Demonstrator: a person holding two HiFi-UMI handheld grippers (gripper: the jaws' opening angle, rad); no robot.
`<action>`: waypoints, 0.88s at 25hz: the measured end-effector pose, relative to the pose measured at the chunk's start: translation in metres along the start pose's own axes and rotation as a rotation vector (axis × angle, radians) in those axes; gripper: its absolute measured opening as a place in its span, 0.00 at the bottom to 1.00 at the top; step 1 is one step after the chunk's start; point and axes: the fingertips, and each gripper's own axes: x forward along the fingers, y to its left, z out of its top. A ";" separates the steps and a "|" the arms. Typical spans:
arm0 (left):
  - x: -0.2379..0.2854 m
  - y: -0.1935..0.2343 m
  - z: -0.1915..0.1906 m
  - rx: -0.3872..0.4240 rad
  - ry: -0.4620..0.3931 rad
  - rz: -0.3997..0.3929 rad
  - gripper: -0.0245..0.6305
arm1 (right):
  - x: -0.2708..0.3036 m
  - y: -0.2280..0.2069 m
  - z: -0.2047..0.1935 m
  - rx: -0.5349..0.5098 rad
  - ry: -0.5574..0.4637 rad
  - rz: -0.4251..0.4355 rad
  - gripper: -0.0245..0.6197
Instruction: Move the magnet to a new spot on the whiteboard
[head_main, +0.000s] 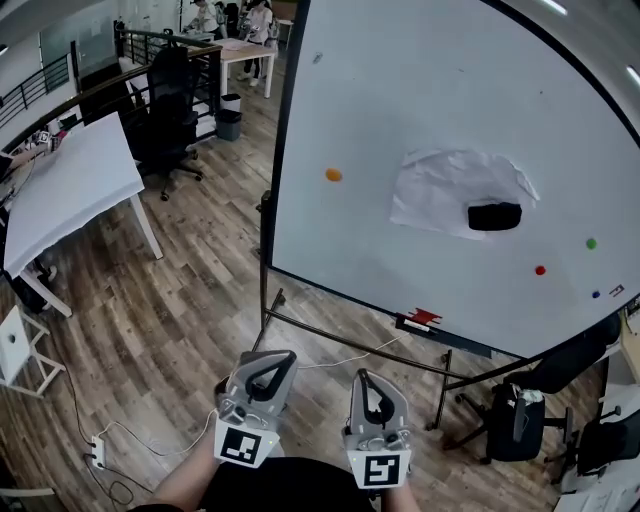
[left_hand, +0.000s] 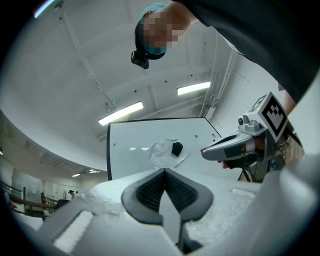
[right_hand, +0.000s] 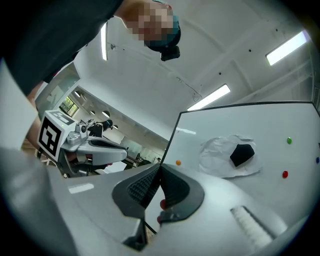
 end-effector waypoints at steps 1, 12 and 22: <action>0.001 0.004 -0.002 -0.002 -0.004 -0.005 0.04 | 0.005 0.001 0.000 -0.001 -0.001 -0.006 0.04; 0.007 0.030 -0.015 -0.007 -0.022 -0.038 0.04 | 0.033 0.013 -0.005 -0.024 0.012 -0.026 0.04; 0.035 0.041 -0.035 0.003 -0.003 -0.040 0.04 | 0.061 -0.007 -0.024 -0.012 0.006 -0.024 0.04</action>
